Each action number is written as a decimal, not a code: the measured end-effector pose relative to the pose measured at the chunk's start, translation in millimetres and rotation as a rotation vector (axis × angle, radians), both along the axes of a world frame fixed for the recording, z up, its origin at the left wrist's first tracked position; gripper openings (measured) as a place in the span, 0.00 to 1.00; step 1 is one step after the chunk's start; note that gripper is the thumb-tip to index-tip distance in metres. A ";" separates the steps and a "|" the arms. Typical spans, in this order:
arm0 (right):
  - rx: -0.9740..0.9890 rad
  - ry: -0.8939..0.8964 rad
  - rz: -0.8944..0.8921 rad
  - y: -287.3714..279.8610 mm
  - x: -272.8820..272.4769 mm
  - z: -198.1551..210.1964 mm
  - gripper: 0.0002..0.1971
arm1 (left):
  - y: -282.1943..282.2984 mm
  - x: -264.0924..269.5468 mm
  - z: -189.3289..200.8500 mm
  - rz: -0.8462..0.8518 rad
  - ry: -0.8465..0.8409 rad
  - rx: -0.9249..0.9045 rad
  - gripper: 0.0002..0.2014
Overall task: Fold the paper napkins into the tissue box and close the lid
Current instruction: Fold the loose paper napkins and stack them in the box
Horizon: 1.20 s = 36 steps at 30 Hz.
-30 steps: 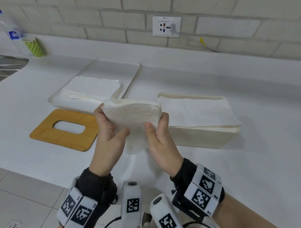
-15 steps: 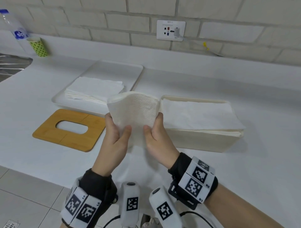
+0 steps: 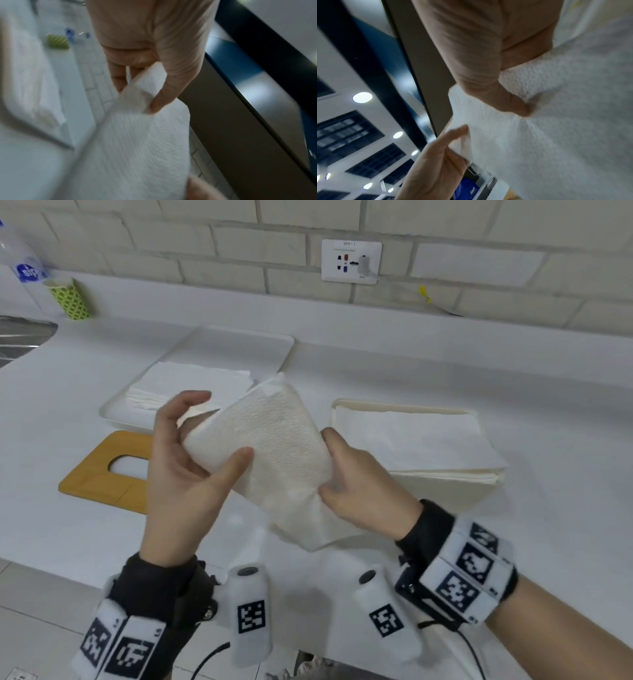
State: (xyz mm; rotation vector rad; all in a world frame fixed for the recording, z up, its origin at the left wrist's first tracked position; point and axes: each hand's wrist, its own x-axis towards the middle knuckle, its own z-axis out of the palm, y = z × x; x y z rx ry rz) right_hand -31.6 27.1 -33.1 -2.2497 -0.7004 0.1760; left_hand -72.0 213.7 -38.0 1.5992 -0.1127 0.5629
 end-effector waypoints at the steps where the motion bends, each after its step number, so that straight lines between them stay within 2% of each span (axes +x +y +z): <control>1: -0.090 -0.060 0.014 -6.0 0.9 8.0 0.13 | 1.6 -1.4 2.3 0.021 0.047 0.102 0.24; 3: -0.240 -0.165 0.019 -15.2 1.2 22.9 0.13 | 1.5 -3.1 -6.2 0.053 0.161 0.212 0.19; 5: -0.383 -0.220 0.017 -21.1 -1.0 28.7 0.16 | 0.6 -2.0 -25.3 0.033 0.280 0.216 0.16; 8: -0.622 -0.255 0.085 -22.3 -10.2 16.1 0.18 | -2.5 -0.5 -56.5 -0.092 0.473 0.078 0.18; 11: -0.769 -0.295 0.123 -22.9 -13.0 2.8 0.19 | -10.8 -0.7 -65.3 -0.146 0.522 -0.114 0.16; 14: -0.745 -0.416 0.073 -23.0 -11.2 -0.1 0.20 | -16.1 0.7 -63.5 -0.195 0.500 -0.169 0.15; 16: -0.727 -0.436 0.032 -20.8 -16.1 -1.3 0.21 | -16.1 0.2 -64.4 -0.212 0.492 -0.173 0.15; 18: -0.608 -0.472 0.016 -21.6 -21.0 -15.0 0.19 | -14.8 -0.9 -68.7 -0.190 0.505 -0.171 0.16; 20: -0.579 -0.464 0.031 -25.6 -23.3 -31.0 0.22 | -14.1 -1.4 -73.7 -0.188 0.524 -0.096 0.20; 23: -0.668 -0.348 0.002 -29.6 -25.8 -16.6 0.23 | -16.6 -0.1 -74.6 -0.168 0.552 0.046 0.21; 25: -0.693 -0.332 0.022 -37.3 -22.7 -10.4 0.24 | -19.5 1.6 -68.9 -0.158 0.522 0.043 0.20; 28: -0.625 -0.207 0.059 -56.1 -16.6 7.6 0.19 | -25.3 2.8 -46.2 -0.152 0.427 -0.010 0.13; 30: -0.515 -0.073 0.064 -74.2 -12.1 19.9 0.07 | -28.5 3.5 -22.9 -0.145 0.360 -0.044 0.06; 32: -0.255 0.082 0.002 -93.9 -6.2 28.8 0.08 | -31.4 6.5 1.0 -0.139 0.286 -0.069 0.06; 34: 0.127 0.129 -0.144 -111.3 0.8 37.4 0.09 | -38.1 15.3 18.3 -0.125 0.227 -0.095 0.08; 36: 0.478 0.148 -0.303 -123.6 10.4 43.1 0.08 | -49.8 30.0 27.3 -0.064 0.188 -0.115 0.14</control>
